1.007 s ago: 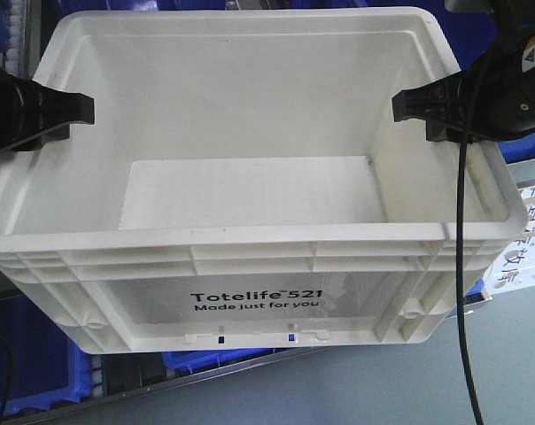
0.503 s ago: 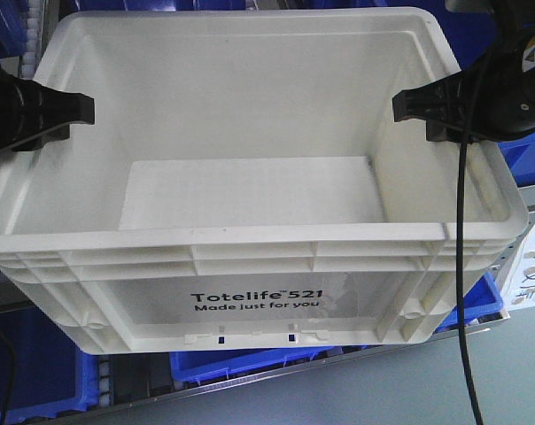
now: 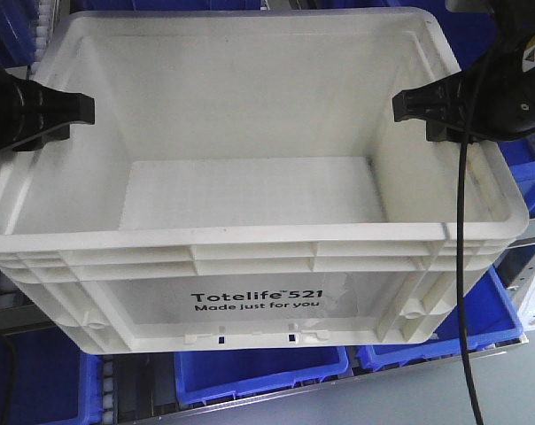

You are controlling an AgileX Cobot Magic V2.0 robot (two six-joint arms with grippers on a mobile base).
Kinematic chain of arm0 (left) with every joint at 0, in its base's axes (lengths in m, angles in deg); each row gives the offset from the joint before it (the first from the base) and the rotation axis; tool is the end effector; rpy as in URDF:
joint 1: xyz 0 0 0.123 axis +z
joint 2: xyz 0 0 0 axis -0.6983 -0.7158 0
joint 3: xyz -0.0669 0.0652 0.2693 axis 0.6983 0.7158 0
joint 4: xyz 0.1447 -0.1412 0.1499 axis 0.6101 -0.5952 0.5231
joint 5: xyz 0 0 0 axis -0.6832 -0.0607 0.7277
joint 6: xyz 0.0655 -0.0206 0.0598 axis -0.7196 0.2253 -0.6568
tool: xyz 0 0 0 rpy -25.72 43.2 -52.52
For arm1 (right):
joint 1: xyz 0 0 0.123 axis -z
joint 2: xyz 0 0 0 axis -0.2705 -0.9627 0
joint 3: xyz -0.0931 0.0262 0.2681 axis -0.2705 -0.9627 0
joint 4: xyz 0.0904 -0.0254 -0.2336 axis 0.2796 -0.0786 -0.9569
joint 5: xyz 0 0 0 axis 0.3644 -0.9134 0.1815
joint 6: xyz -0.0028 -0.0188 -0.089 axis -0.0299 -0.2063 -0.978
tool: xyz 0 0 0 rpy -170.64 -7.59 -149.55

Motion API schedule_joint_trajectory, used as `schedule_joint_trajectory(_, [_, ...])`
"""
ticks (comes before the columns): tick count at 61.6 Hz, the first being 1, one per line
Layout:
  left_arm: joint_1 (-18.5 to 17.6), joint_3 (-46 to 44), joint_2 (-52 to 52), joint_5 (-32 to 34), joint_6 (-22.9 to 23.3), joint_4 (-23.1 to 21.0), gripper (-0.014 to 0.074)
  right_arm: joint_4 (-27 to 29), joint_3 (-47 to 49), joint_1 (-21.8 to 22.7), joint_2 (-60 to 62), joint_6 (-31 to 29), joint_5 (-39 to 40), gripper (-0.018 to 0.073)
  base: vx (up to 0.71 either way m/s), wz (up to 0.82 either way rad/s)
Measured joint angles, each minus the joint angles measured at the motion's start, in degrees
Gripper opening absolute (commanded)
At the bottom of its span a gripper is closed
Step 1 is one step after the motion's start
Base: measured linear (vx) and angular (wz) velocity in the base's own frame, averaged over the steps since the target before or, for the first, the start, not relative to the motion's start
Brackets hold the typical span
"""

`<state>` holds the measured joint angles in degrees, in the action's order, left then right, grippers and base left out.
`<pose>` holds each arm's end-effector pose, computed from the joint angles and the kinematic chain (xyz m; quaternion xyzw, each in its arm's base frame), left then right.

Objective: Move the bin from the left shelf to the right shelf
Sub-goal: 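Hold the white tote in both grippers above the roller shelf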

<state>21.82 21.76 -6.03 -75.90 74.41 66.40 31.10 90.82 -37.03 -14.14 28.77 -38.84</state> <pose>0.2294 -0.0844 0.3713 0.0040 0.9335 -0.0809 0.3493 0.2582 0.0900 0.3706 -0.0363 0.9500 0.0443 0.3070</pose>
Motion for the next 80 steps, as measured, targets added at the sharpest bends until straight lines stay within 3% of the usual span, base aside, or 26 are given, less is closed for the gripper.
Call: schedule_joint_trajectory(80, [0.0,0.0,0.0,0.0,0.0,0.0,0.0144,0.0,0.0,0.0,0.0,0.0,0.0,-0.0008,0.05,0.09])
